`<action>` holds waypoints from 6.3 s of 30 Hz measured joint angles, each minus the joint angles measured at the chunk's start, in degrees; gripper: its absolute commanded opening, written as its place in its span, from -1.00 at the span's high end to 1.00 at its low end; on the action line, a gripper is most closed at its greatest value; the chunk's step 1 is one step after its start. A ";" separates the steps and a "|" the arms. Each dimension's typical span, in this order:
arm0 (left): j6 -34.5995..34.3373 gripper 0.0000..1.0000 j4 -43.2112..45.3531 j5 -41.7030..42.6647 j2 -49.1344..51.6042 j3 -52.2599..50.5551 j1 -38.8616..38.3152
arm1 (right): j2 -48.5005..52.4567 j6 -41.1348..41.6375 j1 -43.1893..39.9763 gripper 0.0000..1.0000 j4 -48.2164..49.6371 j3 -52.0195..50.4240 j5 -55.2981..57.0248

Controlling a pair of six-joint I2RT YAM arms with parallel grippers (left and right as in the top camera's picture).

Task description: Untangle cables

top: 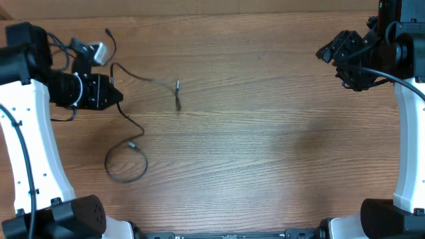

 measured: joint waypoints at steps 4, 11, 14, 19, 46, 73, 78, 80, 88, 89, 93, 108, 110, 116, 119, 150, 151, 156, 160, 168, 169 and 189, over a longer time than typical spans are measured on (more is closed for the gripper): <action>0.04 0.92 4.72 -5.88 0.00 -7.23 0.00 | 0.00 0.02 0.00 -0.30 0.11 0.00 0.02; -5.95 0.92 13.40 -24.48 0.00 -16.52 0.00 | 0.00 0.00 0.00 -0.30 0.20 0.00 0.02; -9.57 0.92 16.59 -32.70 0.02 -19.39 0.31 | 0.00 -0.02 0.00 -0.31 0.26 0.00 0.04; -16.44 0.92 21.31 -40.50 0.02 -20.55 3.04 | 0.00 0.00 0.00 -0.31 0.24 0.00 0.02; -31.74 0.92 31.12 -29.79 0.02 -20.68 28.39 | 0.00 0.00 0.00 -0.30 0.15 0.00 0.02; -43.95 0.13 39.01 -39.69 0.02 -20.68 33.81 | 0.00 0.00 0.00 -0.32 -0.39 0.00 1.95; -45.35 -0.54 34.80 -37.75 0.02 -20.70 34.27 | 0.00 0.00 0.00 -0.32 -0.11 0.02 2.19; -45.35 -0.99 33.66 -37.38 0.02 -21.07 34.27 | 0.00 0.00 0.00 -0.32 -0.11 0.02 2.19; -45.55 -0.99 40.44 -37.20 -0.11 -32.68 34.29 | 0.00 -0.44 0.00 -0.32 -0.11 0.00 2.23; -45.64 -0.99 42.10 -37.24 -0.09 -34.62 34.29 | 0.00 -0.68 0.00 -0.32 -0.15 0.00 2.23; -46.88 -1.00 47.71 -37.46 -0.09 -40.09 34.45 | 0.00 -1.49 0.00 -0.32 -0.42 0.00 2.40; -49.55 0.92 55.56 -35.91 -0.09 -43.50 34.56 | 0.00 -2.58 0.00 -0.32 -0.52 0.00 2.40; -48.22 0.92 54.47 -32.54 -0.09 -42.38 34.56 | 0.00 -2.58 0.00 -0.32 -0.50 0.02 2.40; -40.87 0.92 50.69 -17.11 -2.93 -35.10 34.67 | 0.00 -2.58 0.00 -0.31 -0.42 0.00 2.40; -38.34 0.92 50.71 -8.96 -7.67 -32.41 34.67 | 0.00 -2.60 0.00 -0.32 -0.39 0.00 2.40; -41.07 0.92 49.92 22.49 -22.77 -30.64 34.82 | 0.00 -2.75 0.00 -0.30 0.26 0.00 2.43; -41.68 0.92 49.70 22.45 -22.75 -30.64 34.84 | 0.00 -2.75 0.00 -0.30 0.24 0.00 2.43; -44.28 0.92 46.31 23.37 -21.40 -30.64 34.86 | 0.00 -2.75 0.00 -0.30 0.26 0.02 2.40; -40.79 0.92 44.68 29.00 -18.56 -30.71 33.53 | 0.00 -2.75 0.00 -0.30 0.81 0.00 2.38; -35.54 0.92 47.63 38.42 -19.56 -30.80 28.65 | 0.00 -2.75 0.00 -0.30 0.98 0.02 2.36; -35.36 0.92 48.09 38.99 -20.09 -30.80 28.33 | 0.00 -2.73 0.00 -0.30 0.96 0.00 2.38; -36.06 0.92 48.00 47.93 -24.98 -30.77 27.98 | 0.00 -2.71 0.00 -0.30 0.81 0.00 2.36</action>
